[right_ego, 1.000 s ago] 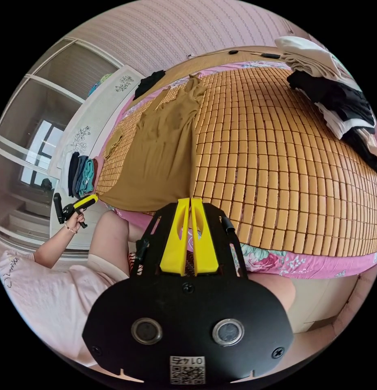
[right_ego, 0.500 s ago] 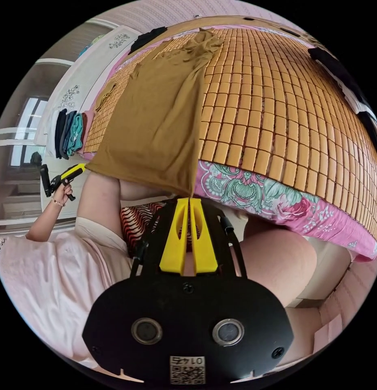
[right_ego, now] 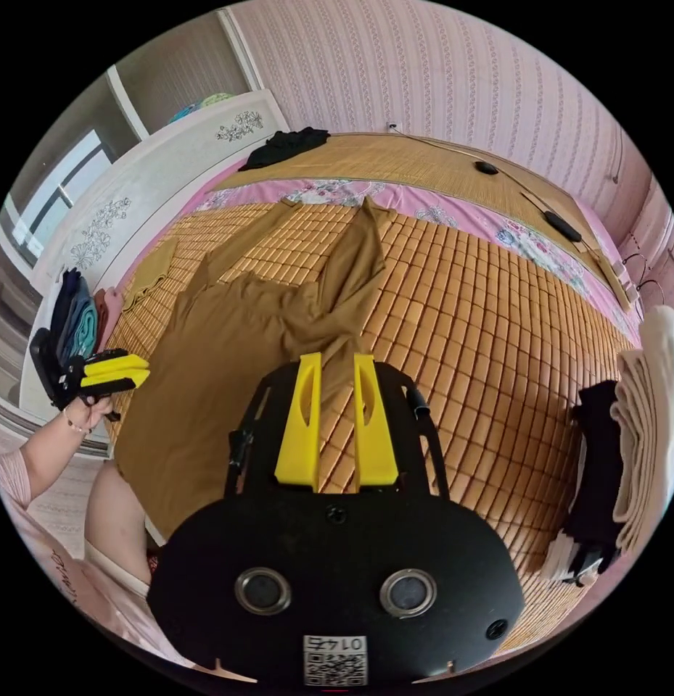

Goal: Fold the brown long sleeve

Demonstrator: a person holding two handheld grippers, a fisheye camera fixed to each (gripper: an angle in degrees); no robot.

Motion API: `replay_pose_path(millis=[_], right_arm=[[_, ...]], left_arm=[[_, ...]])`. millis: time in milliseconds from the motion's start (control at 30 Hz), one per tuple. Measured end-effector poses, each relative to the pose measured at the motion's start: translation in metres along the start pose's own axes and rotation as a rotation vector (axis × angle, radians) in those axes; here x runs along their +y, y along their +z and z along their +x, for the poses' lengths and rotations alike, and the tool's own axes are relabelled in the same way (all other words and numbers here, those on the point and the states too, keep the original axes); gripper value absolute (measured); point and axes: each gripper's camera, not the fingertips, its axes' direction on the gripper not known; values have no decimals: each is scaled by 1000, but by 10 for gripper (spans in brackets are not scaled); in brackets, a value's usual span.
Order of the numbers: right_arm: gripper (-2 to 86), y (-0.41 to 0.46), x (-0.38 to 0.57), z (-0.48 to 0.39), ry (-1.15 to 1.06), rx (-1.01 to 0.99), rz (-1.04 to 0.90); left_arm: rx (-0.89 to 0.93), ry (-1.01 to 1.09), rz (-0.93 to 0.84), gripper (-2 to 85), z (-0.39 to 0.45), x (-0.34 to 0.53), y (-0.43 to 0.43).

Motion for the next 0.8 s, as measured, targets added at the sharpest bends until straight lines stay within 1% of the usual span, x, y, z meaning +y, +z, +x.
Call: replay_pose_path(millis=[67, 167, 200, 267, 300, 400, 467, 500, 567, 600, 667, 800], right_arm=[[87, 38, -58, 15, 17, 25, -16], [86, 72, -100, 30, 63, 44, -31], [70, 78, -105, 32, 70, 46, -39], [20, 95, -111, 41, 85, 41, -116], [11, 92, -110, 43, 88, 32, -90], [2, 61, -93, 60, 125, -12, -48], [2, 0, -56, 71, 165, -8, 54], [2, -19, -43, 72, 176, -5, 73], [5, -90, 10, 65, 229, 25, 95], [6, -105, 23, 61, 240, 27, 85], [12, -142, 70, 47, 300, 25, -14], [58, -163, 113, 46, 361, 111, -130]], left_arm=[[-1, -1, -27, 15, -10, -46, 59], [33, -50, -69, 18, -23, -84, 114], [38, -59, -79, 18, -26, -89, 123], [49, -72, -140, 17, -33, -103, 150], [50, -74, -163, 17, -34, -105, 156], [51, -71, -238, 16, -42, -113, 176], [55, -60, -254, 16, -44, -121, 182], [55, -56, -261, 16, -44, -123, 183], [48, -48, -284, 15, -43, -132, 189], [48, -48, -292, 15, -42, -134, 190], [37, -68, -313, 15, -38, -141, 189], [44, -74, -309, 16, -25, -160, 181]])
